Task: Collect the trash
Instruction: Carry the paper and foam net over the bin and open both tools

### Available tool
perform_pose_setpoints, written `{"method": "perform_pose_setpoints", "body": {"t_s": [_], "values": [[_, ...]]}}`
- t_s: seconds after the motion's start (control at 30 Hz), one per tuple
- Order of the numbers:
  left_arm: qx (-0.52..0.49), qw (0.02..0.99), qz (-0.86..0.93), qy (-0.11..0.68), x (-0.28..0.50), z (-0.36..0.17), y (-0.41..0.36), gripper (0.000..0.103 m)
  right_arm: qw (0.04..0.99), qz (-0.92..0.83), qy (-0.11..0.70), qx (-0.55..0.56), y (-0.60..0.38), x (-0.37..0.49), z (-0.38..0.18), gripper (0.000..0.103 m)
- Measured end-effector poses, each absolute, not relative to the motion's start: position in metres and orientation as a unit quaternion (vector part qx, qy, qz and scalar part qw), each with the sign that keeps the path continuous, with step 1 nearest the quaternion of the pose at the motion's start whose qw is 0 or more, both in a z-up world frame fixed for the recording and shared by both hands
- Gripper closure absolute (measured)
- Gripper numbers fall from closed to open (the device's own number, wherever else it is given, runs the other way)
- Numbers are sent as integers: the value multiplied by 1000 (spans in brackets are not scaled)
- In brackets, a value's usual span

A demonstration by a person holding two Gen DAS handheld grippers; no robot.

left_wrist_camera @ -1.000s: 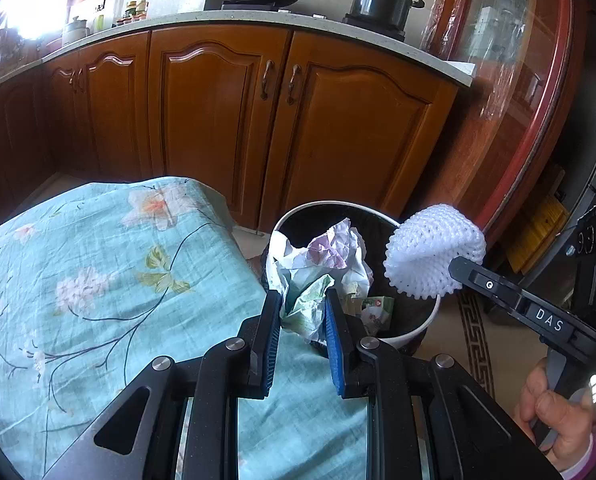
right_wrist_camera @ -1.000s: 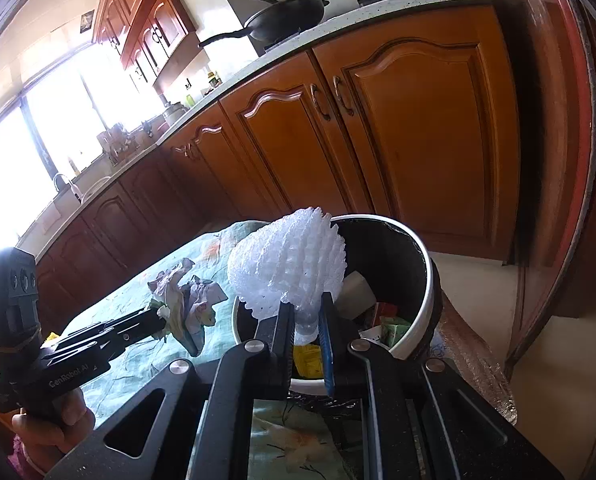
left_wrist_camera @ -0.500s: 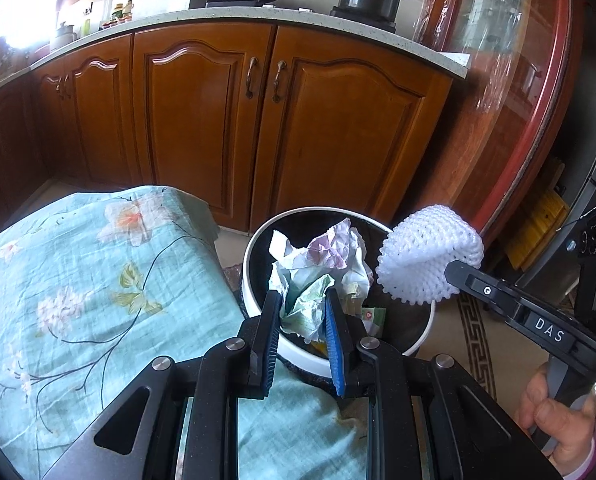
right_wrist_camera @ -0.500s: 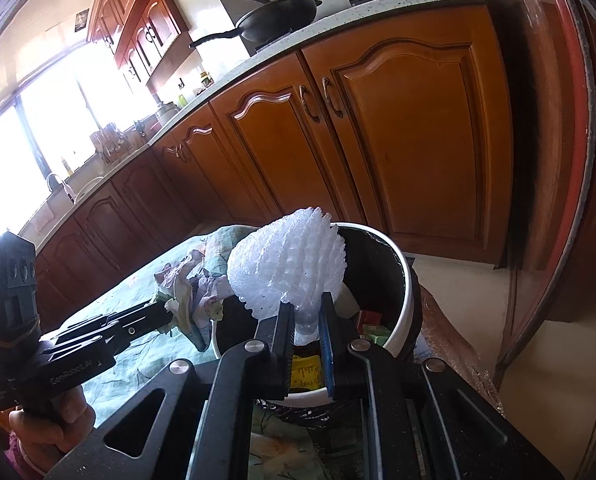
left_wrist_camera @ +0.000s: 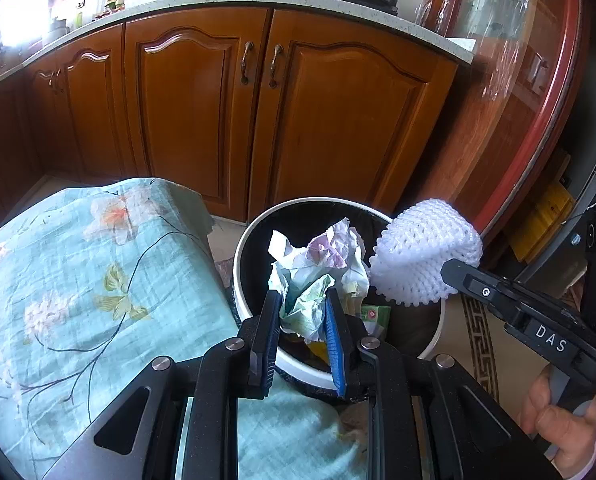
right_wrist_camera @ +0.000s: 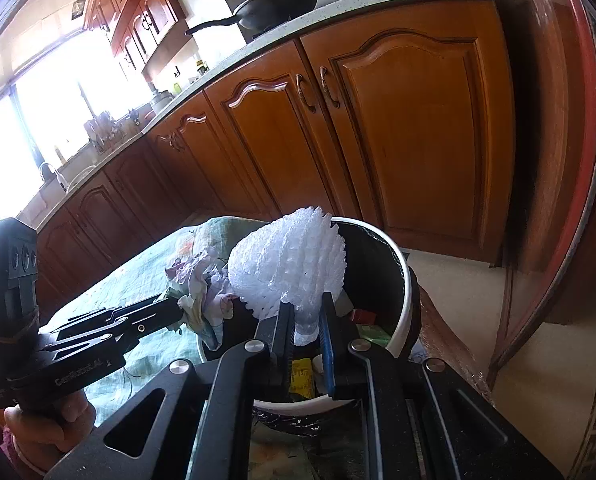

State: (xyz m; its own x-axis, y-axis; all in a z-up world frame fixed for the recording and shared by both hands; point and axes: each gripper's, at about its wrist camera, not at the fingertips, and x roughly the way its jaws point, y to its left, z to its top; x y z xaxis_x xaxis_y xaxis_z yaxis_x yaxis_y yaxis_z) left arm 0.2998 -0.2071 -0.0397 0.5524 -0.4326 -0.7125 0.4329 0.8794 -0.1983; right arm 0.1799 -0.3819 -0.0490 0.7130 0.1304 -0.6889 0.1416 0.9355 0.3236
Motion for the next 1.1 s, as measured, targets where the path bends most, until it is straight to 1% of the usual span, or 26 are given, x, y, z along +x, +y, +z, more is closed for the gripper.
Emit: {"method": "perform_pose_setpoints", "body": {"t_s": [0.77,0.83,0.93,0.97,1.0,1.03,1.07,1.1], "values": [[5,875,-243,419,315,-50,-225,82,901,-8,399,168,-385,195,-58,91],[4,874,-243,420,315,-50,-226,81,901,-8,401,167,-385,196,-58,89],[4,872,-248,422,314,-49,-228,77,899,-7,404,168,-385,197,-59,86],[6,871,-250,422,314,-49,-228,71,899,-7,405,169,-385,197,-59,84],[8,872,-250,422,313,-48,-229,65,898,-7,405,170,-385,198,-59,77],[8,872,-250,420,312,-47,-229,62,899,-8,404,172,-385,197,-58,67],[7,873,-249,419,312,-46,-228,54,899,-8,402,174,-385,196,-58,62],[5,874,-249,416,311,-45,-227,51,900,-8,400,176,-386,195,-57,53]]}}
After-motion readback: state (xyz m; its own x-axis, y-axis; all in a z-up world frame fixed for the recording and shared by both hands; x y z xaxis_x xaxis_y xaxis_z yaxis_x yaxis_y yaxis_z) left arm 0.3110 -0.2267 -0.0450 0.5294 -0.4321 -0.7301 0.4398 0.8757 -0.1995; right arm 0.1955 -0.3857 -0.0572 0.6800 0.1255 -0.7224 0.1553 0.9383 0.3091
